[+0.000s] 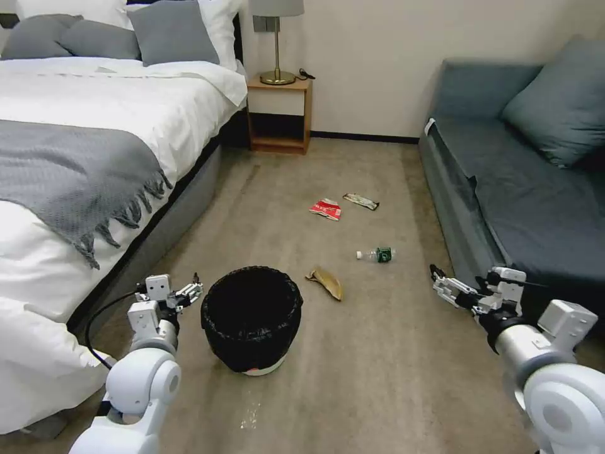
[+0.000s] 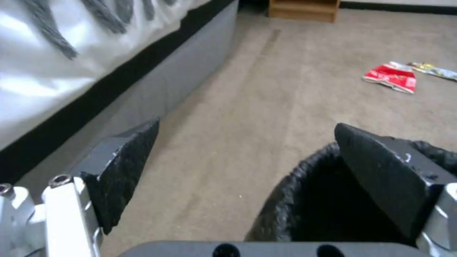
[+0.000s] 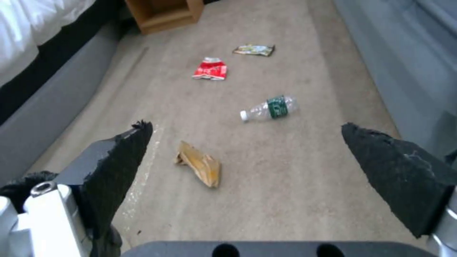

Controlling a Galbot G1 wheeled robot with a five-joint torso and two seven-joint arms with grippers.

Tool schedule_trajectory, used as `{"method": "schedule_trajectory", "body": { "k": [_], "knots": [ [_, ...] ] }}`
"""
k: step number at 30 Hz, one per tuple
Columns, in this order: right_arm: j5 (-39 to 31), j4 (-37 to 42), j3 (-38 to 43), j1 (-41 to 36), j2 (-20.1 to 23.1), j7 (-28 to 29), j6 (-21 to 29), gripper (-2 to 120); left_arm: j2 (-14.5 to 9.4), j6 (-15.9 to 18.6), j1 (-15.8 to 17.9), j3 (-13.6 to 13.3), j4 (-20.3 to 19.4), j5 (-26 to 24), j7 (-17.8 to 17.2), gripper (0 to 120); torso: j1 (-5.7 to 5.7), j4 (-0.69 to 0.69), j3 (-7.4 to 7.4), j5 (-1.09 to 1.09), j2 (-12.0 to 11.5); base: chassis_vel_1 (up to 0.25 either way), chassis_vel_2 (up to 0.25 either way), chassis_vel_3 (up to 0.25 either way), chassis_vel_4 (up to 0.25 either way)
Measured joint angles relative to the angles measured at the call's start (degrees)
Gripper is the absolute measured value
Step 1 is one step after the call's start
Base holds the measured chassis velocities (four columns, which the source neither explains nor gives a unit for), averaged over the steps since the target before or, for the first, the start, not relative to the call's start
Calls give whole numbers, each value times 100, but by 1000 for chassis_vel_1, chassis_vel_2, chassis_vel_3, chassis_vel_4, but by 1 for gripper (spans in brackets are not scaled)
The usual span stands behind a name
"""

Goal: Pick up the trash bin, then pick up the garbage on the floor and place it into the trash bin.

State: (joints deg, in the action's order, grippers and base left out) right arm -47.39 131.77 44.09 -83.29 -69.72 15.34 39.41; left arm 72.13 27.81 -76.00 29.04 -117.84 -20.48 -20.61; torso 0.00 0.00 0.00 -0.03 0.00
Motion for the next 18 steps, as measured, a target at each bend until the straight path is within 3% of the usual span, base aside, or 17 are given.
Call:
{"method": "schedule_trajectory", "body": {
  "k": [4, 10, 18],
  "knots": [
    [-198, -16, 34, -15, -29, -70, 38, 100, -75, 29, 9, -51, -28, -30, -104, 99, 0, -1, 0, 4, 0, 0, 0, 0, 0],
    [-307, -15, 72, -39, -95, -135, 128, 100, -555, 256, 79, -98, -15, -530, -401, 97, 0, -1, 0, 2, 0, 0, 0, 0, 0],
    [-441, 92, 93, -23, -219, -126, 171, 100, -924, 284, 337, -55, 197, -1010, -762, 95, 0, 0, 0, 1, 0, 0, 0, 0, 0]
  ]
}}
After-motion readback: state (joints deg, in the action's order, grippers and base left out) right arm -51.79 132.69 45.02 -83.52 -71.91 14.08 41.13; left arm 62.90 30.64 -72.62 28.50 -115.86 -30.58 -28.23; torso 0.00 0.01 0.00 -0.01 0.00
